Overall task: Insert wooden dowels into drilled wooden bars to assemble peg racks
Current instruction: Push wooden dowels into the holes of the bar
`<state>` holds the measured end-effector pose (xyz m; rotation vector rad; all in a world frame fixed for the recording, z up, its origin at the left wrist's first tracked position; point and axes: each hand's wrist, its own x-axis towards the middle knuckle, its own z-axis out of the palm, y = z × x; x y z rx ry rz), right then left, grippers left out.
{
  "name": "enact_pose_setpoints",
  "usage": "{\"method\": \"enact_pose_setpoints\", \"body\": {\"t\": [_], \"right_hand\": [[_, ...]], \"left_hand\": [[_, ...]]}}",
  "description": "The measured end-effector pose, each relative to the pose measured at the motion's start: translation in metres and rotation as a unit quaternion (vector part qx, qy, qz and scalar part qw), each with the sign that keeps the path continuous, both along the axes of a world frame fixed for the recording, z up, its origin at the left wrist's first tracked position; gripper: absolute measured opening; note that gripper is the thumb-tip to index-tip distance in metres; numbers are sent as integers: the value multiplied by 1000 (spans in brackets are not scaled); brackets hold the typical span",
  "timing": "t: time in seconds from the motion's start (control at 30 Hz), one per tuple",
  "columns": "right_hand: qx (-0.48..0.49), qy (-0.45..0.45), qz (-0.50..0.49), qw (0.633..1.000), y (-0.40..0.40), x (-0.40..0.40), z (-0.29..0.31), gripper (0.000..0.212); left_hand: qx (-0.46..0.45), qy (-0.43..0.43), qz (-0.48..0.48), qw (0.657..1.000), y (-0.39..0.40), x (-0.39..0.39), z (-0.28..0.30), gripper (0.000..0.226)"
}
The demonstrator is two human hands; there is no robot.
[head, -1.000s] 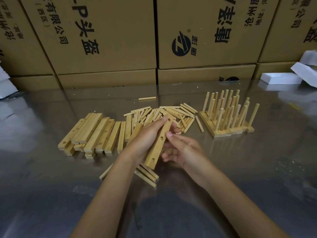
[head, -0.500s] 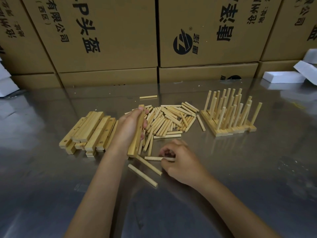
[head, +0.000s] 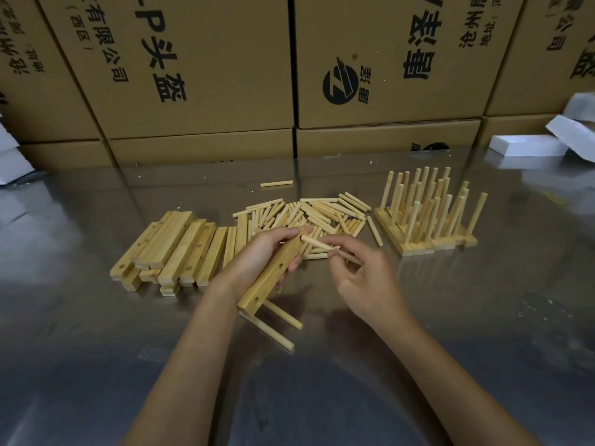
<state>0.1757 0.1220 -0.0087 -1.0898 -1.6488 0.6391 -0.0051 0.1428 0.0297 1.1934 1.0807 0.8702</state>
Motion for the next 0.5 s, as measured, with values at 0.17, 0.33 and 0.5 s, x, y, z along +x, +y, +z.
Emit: {"method": "enact_pose_setpoints", "body": {"t": [0.17,0.33,0.5], "right_hand": [[78,-65,-42,994,0,5,1,16],[137,-146,-77,977,-1,10,-1,20],[94,-93,-85,988,-3,7,-7,16]], "left_hand": [[6,34,-20,999,-1,5,-2,35],[46,78,-11,996,1,15,-9,32],[63,85,-8,994,2,20,-14,32]]}}
